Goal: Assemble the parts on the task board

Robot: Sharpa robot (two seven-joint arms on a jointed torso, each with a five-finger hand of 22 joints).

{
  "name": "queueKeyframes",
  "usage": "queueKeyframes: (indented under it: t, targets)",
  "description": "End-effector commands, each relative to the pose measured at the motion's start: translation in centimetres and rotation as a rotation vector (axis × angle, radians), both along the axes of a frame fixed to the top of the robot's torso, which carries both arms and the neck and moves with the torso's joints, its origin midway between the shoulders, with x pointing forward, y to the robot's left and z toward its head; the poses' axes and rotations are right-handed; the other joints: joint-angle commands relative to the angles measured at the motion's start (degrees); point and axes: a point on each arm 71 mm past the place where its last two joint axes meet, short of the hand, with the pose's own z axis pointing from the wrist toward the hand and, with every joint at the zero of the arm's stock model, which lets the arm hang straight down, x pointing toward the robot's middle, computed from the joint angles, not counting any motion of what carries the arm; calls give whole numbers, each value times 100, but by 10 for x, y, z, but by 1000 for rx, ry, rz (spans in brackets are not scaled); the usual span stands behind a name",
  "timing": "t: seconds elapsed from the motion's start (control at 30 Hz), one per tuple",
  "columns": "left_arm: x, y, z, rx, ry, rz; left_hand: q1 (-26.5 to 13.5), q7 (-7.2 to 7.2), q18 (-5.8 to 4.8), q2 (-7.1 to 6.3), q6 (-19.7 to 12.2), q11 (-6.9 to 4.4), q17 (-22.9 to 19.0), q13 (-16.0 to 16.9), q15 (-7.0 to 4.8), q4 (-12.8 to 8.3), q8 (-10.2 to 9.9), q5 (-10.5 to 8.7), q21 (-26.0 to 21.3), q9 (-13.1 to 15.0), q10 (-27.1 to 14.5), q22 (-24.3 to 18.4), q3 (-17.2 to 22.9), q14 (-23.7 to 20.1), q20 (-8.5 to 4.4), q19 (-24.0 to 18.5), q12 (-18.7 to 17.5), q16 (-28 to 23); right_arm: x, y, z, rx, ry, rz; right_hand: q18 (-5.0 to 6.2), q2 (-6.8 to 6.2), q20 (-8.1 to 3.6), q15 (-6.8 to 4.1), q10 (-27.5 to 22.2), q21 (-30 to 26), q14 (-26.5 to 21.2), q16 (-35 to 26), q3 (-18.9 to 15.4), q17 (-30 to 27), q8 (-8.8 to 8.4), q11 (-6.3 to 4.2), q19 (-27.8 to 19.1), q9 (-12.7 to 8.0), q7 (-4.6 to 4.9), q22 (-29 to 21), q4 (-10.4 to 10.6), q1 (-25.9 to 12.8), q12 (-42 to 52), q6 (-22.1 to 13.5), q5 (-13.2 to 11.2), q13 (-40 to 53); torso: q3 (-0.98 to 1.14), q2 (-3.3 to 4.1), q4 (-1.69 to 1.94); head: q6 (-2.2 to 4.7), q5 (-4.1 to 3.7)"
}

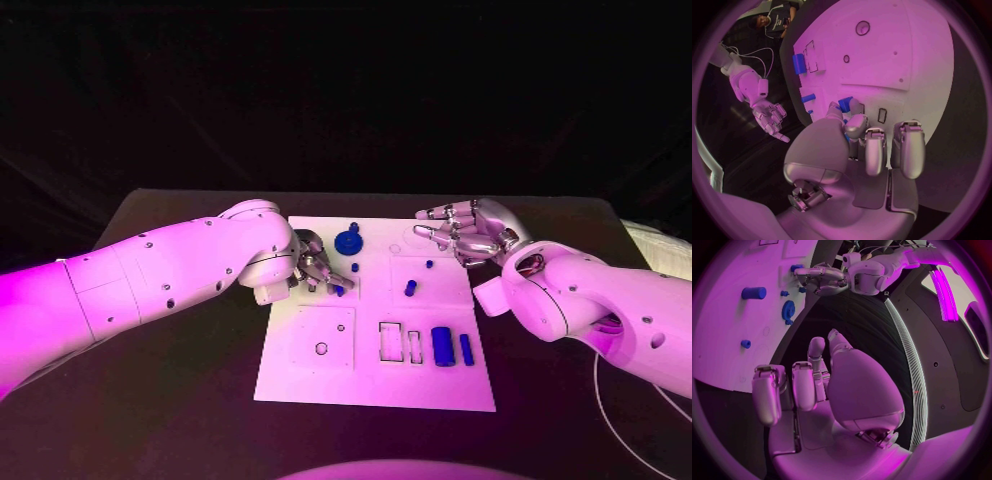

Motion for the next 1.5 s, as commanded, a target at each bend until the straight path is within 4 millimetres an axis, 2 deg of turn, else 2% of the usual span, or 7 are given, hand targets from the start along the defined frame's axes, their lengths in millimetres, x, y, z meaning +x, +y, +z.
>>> queueKeyframes:
  t: [0.03,0.23,0.47,0.6,0.73,0.9,1.5]
  targets:
    - [-1,-2,0,5,5,-11,230,-39,-29,108,-42,-26,1509,5,-41,-118,23,30,17,47,19,1054,157,602,-59,417,23,17,-1,2,0,-2,-2,21,70,31,-48,-45,-13,-30,238,-25,-31,-4,-11,-4,2,-2,6,513,13,-26,-18,-38,31,-5,-3,-1,3,-8,1]
    - [-1,-2,0,2,0,-7,797,-66,-23,326,-184,-57,1509,-24,-73,-437,-91,119,-3,85,-31,1029,694,602,-91,406,-8,17,-1,2,0,-2,-1,26,70,31,-48,-45,-13,-30,238,-25,-31,-4,-11,-4,2,-2,6,513,13,-26,-18,-38,31,-5,-3,-2,4,-22,-3]
    - [0,-1,0,1,2,-2,871,-40,-18,228,-230,-37,1509,-60,-60,-478,-211,257,-20,90,-73,1010,1079,602,-88,397,-40,17,-1,2,-1,-2,1,28,70,37,-48,-46,-4,-29,238,-30,-37,-8,-8,-5,4,-1,4,516,13,-35,-8,-33,33,-5,-3,-8,9,-26,-1]
    - [0,0,0,1,9,-4,876,6,-15,4,-271,-2,1509,-106,-34,-480,-406,645,-33,23,-120,999,1560,602,-69,391,-79,17,-2,2,-1,-2,2,30,70,37,-48,-46,-4,-29,238,-30,-37,-8,-8,-5,4,-1,4,516,13,-35,-8,-33,33,-5,-1,-4,11,-33,-2]
    - [-1,2,-1,3,15,-5,718,69,-12,-543,-196,79,1509,-136,23,-510,-695,1282,-45,-90,-145,997,2704,602,-19,389,-99,17,-2,3,-1,-2,4,33,70,37,-48,-46,-4,-29,238,-30,-37,-8,-8,-5,4,-1,4,516,13,-35,-8,-33,33,-5,-2,-3,11,-29,2]
    - [0,4,0,-16,17,9,504,113,-15,-924,-179,87,1509,-152,26,-728,-720,1710,-46,21,-119,1007,3675,602,13,391,-104,17,-3,4,-2,0,6,38,70,36,-48,-47,-3,-30,239,-29,-40,-7,-7,-6,4,-1,3,514,12,-37,-8,-31,33,-8,0,-2,14,-34,13]
    - [0,13,7,-102,-6,53,-153,107,-2,-1268,-32,72,1509,13,52,-1320,-599,2036,-88,349,56,973,4909,602,-12,375,45,17,-3,4,-3,1,8,41,70,34,-48,-47,-2,-32,240,-29,-46,-6,-7,-6,3,0,3,513,14,-44,-9,-30,33,-11,5,-7,19,-23,48]
